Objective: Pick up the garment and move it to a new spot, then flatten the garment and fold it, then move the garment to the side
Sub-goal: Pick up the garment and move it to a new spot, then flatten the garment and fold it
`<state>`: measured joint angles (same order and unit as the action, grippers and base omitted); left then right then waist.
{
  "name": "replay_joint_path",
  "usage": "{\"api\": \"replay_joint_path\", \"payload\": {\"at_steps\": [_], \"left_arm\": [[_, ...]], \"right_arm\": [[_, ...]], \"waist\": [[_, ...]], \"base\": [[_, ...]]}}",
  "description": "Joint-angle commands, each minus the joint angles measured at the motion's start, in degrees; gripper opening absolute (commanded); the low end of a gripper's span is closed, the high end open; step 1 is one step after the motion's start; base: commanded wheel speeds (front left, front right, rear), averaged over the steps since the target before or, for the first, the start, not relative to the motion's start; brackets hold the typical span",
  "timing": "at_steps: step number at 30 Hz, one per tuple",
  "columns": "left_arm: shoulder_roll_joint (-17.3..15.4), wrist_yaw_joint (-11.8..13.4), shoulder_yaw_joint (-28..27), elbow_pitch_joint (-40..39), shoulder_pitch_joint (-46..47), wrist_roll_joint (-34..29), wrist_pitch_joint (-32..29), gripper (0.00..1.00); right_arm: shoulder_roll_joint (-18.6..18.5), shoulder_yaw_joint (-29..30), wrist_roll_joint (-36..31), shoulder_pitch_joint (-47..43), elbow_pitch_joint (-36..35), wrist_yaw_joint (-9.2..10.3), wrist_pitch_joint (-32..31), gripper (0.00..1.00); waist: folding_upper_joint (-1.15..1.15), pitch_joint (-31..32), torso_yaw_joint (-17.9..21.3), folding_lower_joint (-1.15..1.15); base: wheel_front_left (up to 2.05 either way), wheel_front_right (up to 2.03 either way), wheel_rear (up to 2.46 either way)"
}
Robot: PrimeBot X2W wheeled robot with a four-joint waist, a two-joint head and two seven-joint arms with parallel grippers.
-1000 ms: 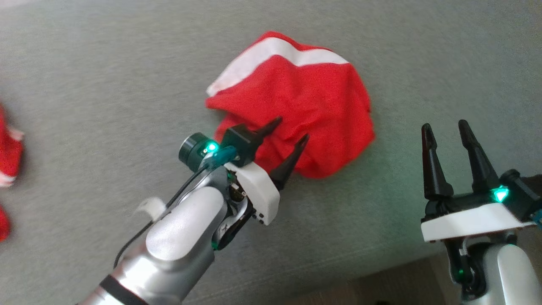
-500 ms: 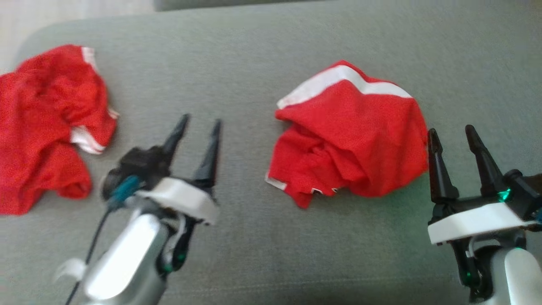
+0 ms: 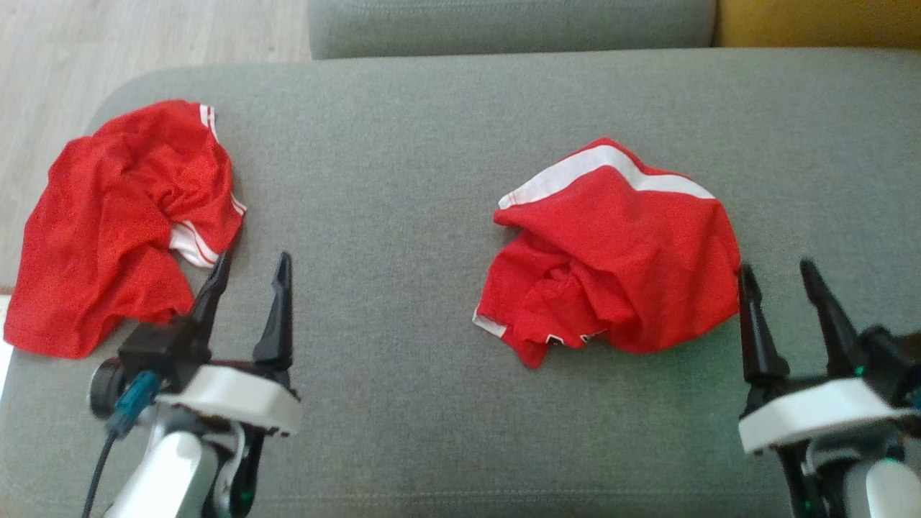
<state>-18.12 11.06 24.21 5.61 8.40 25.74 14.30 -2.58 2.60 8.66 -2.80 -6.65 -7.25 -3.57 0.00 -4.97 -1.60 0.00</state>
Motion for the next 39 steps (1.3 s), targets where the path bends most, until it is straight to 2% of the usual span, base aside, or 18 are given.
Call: {"api": "replay_joint_path", "payload": {"at_steps": [1,17,39], "left_arm": [[-2.04,-0.14,-2.94,-2.12,1.79,-0.54,0.69,1.0],[-4.24,-3.67,-5.27,-2.71,-5.65,-0.02,0.7,1.0],[-3.41,-4.22,-6.67,-1.84,-5.87,-1.6,0.7,1.0]], "right_arm": [[-0.3,-0.99,-0.02,0.27,-1.96,-0.24,-0.31,1.0],[-0.3,-1.19,0.51,-5.04,-3.4,-0.24,-1.64,1.0],[-0.3,-1.17,0.75,-4.65,-3.94,-0.24,-1.77,1.0]], "waist": [[0.0,0.48,0.18,0.0],[0.0,5.62,0.04,0.0],[0.0,4.61,-0.04,0.0]], "base": [[0.0,0.0,0.0],[0.0,0.0,0.0],[0.0,0.0,0.0]]}}
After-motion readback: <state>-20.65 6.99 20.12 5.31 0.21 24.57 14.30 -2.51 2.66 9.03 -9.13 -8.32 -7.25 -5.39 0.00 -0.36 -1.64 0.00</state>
